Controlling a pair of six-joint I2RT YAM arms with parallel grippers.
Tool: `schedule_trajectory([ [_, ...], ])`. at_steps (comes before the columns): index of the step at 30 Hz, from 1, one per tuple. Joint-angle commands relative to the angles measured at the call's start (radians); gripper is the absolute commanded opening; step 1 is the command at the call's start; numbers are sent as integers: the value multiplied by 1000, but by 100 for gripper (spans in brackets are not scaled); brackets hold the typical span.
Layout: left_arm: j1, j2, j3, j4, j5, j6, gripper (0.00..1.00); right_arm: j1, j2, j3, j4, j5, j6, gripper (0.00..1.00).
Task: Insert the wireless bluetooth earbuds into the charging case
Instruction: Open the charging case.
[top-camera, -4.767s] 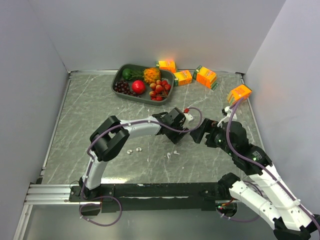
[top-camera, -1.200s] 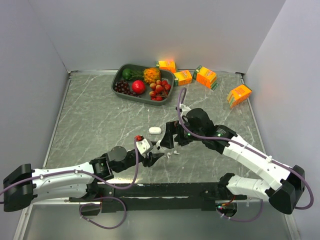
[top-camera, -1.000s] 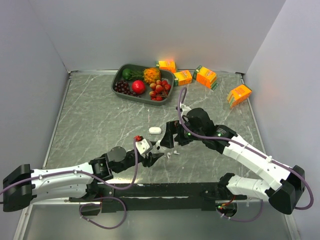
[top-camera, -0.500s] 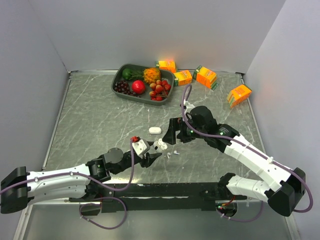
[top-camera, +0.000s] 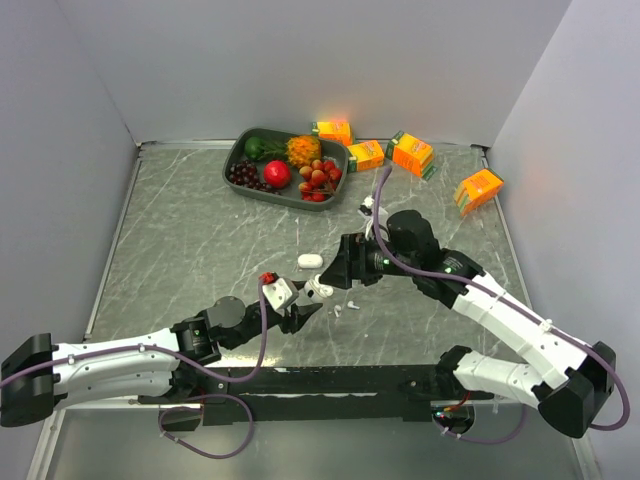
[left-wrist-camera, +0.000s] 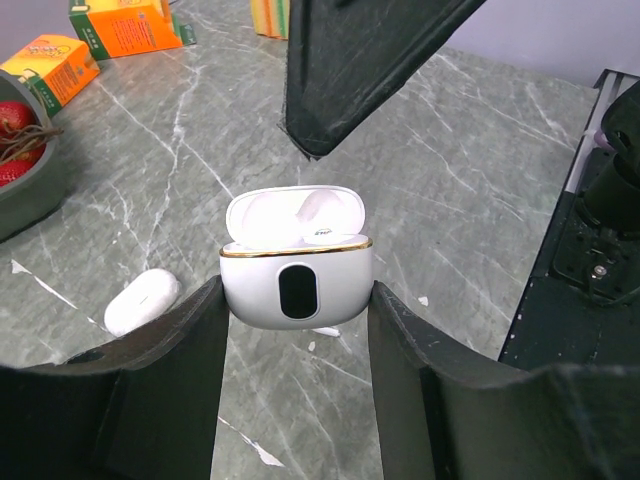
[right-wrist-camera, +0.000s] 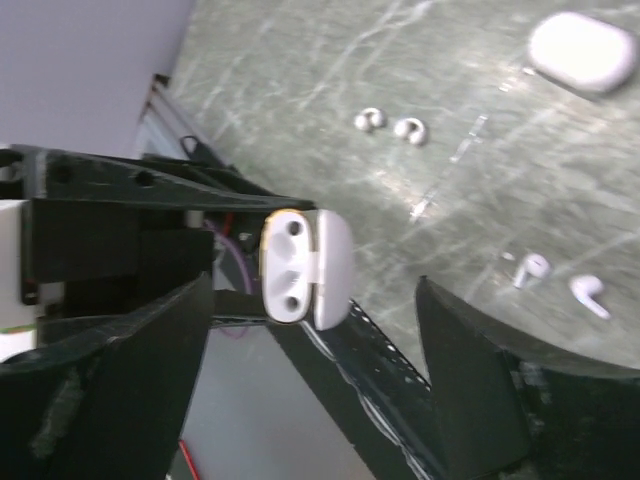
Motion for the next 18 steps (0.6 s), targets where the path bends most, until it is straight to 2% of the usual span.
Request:
schedule_trajectory([
  [1,-10,-25,1,63,-27,21,1,-4,24,-4,93,-83,51,83],
  [5,-13,-33,1,73,-27,21,1,-6,43,-9,84,-68,48,81],
  [12,-15,-33,10,69,-22,21,1,-5,69,-12,91,-71,45,63],
  [18,-18,-36,12,69,-27,21,1,-4,83,-13,94,-80,42,58],
])
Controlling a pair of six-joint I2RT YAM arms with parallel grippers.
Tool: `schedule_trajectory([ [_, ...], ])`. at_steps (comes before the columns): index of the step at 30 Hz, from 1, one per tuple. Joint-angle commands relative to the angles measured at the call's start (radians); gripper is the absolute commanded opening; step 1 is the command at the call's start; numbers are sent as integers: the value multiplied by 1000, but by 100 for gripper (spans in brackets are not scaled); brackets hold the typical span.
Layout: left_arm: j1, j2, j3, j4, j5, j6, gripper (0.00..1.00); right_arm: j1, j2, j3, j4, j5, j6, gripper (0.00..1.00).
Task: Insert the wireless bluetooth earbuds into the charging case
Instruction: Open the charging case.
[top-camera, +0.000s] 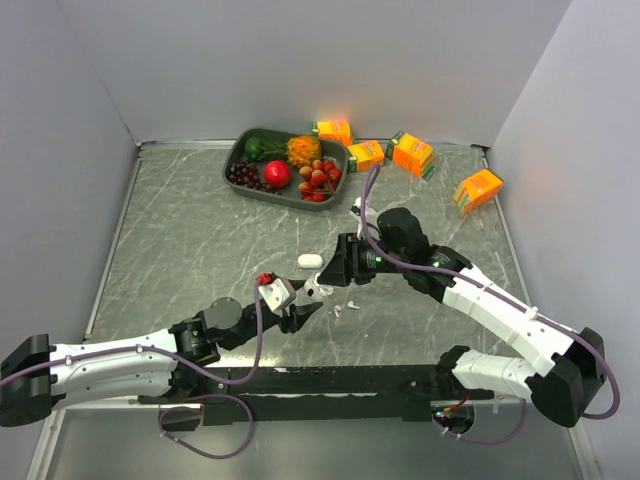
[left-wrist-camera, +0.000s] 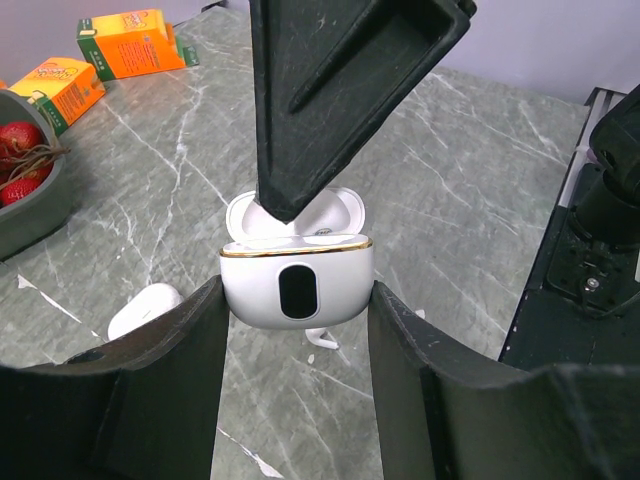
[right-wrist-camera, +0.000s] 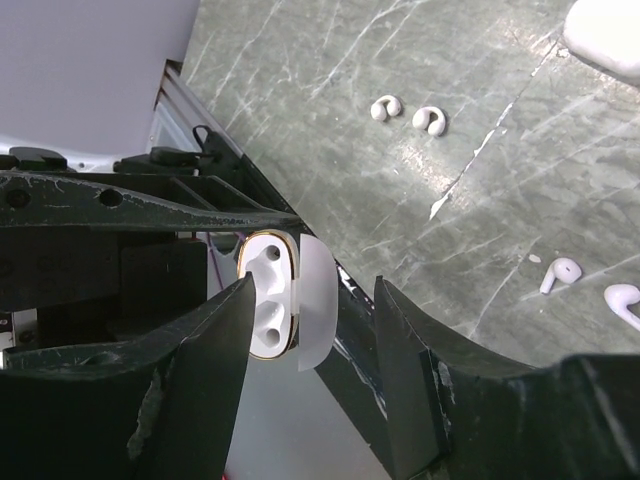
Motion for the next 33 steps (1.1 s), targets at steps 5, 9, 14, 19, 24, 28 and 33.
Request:
schedule_trajectory([
  [5,-8,-13,15,61,-5,5,1,-4,8,-21,48,-26,7,54],
  [9,-9,-12,13,71,3,-1,1,-4,-1,-31,55,-29,7,46],
  [14,-9,-12,15,76,11,-6,1,-4,-4,-34,55,-30,-1,35],
  [19,-11,-24,1,84,26,-23,1,-6,-25,-28,39,-27,-30,5],
  [24,-11,-39,4,58,29,-41,32,-4,-64,-12,20,-17,-80,0],
  [28,-11,-70,15,8,6,-49,61,-4,-108,31,-23,0,-134,0],
  [33,-11,-113,33,-68,-19,-61,96,-4,-136,127,-110,60,-238,0],
])
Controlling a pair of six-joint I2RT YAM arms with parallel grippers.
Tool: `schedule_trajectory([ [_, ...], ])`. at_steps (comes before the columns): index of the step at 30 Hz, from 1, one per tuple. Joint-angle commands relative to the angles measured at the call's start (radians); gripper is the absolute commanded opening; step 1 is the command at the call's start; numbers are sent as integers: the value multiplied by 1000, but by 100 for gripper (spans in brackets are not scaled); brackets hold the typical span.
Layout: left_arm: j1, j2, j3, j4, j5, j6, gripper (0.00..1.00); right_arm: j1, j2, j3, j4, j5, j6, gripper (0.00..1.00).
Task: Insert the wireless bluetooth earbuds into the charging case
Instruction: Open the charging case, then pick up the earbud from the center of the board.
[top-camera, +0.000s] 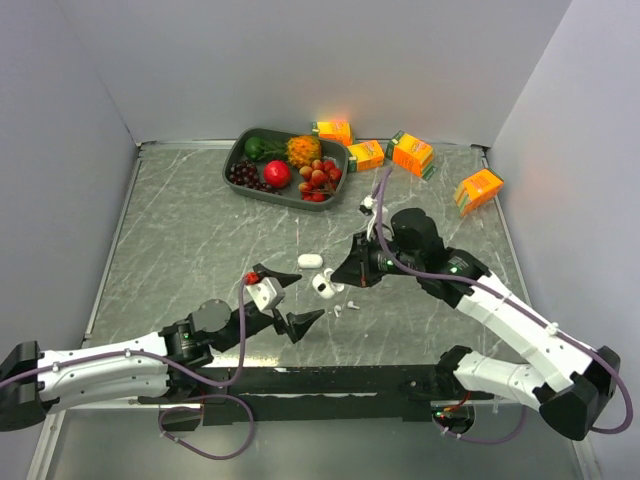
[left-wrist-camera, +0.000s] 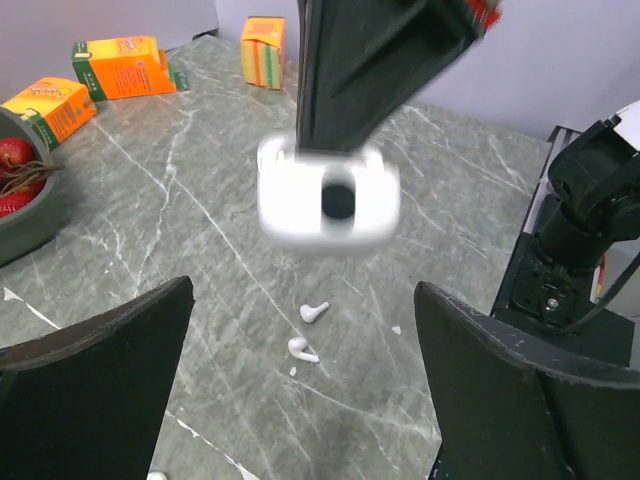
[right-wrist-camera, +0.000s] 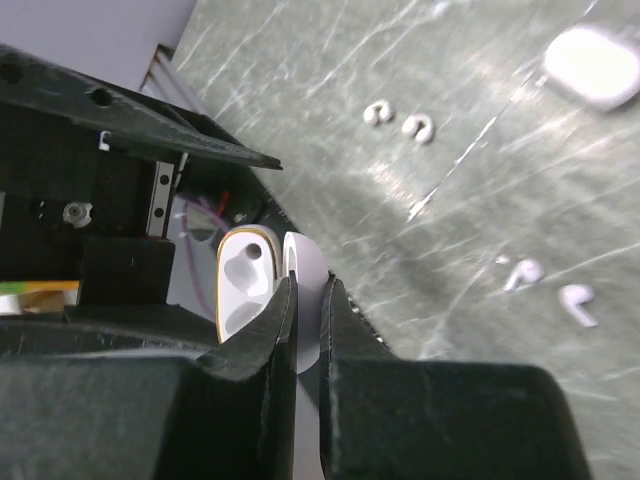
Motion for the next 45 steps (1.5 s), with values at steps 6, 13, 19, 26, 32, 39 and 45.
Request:
schedule_trajectory([
  [6,-1,-85,78,-133,-65,-111,96,-4,-73,220,-144,92,-281,0],
  [13,1,-211,114,-225,-9,-198,96,22,-191,159,-93,121,-514,0],
  [19,11,-182,200,-278,219,-183,96,48,-193,194,-170,23,-668,0],
  [26,54,-56,220,-255,343,-218,96,126,-147,182,-188,43,-697,0],
  [32,63,5,249,-279,364,-140,99,139,-150,148,-144,31,-689,0],
  [39,93,-24,96,-74,447,-59,86,177,-118,151,-155,-1,-700,0],
  [45,105,-3,53,7,476,7,84,206,-95,131,-124,-10,-677,0],
])
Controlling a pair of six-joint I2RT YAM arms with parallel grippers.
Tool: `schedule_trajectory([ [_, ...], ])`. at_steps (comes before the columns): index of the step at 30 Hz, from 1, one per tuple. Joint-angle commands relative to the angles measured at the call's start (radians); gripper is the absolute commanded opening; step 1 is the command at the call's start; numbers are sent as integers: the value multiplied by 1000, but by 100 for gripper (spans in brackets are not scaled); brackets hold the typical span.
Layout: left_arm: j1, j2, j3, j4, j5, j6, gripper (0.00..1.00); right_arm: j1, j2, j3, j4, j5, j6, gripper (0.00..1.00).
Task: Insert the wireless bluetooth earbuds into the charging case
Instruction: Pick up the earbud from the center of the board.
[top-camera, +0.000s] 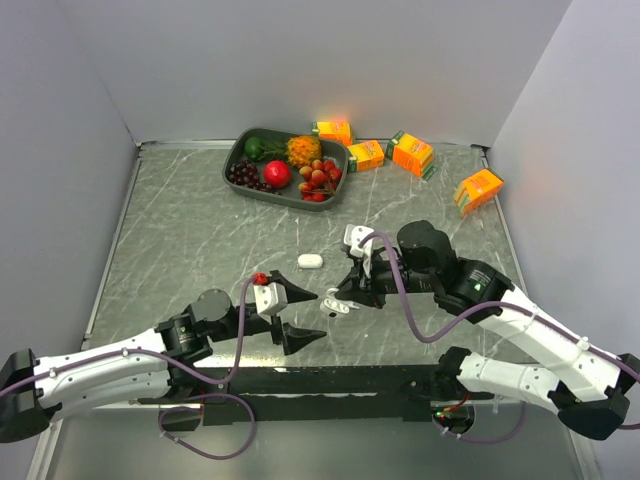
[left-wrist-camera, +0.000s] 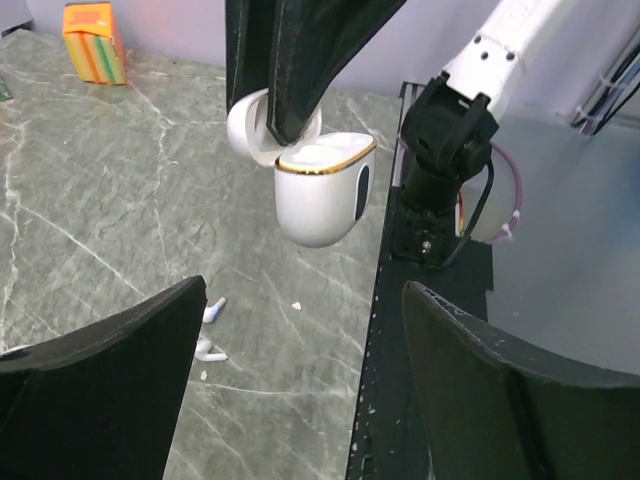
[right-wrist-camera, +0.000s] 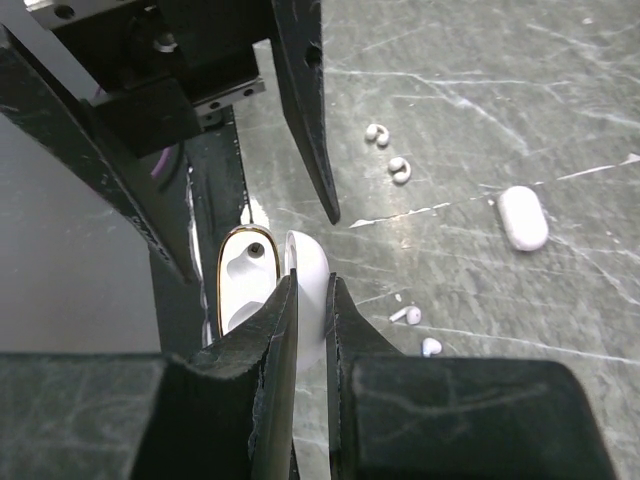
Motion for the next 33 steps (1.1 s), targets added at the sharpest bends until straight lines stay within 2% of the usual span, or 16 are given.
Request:
schedule_trajectory([
  [1,17,20,-6,126,58,67,84,27,15,-11,61,-24,1,0],
  [21,42,56,48,108,188,-4,70,118,61,-26,130,84,-16,0],
  [24,46,68,51,123,224,-21,66,124,55,-34,143,97,-24,0],
  [28,54,88,58,125,261,-27,54,124,39,-40,147,104,-31,0],
  [33,68,97,61,130,277,-38,50,126,21,-43,142,112,-41,0],
])
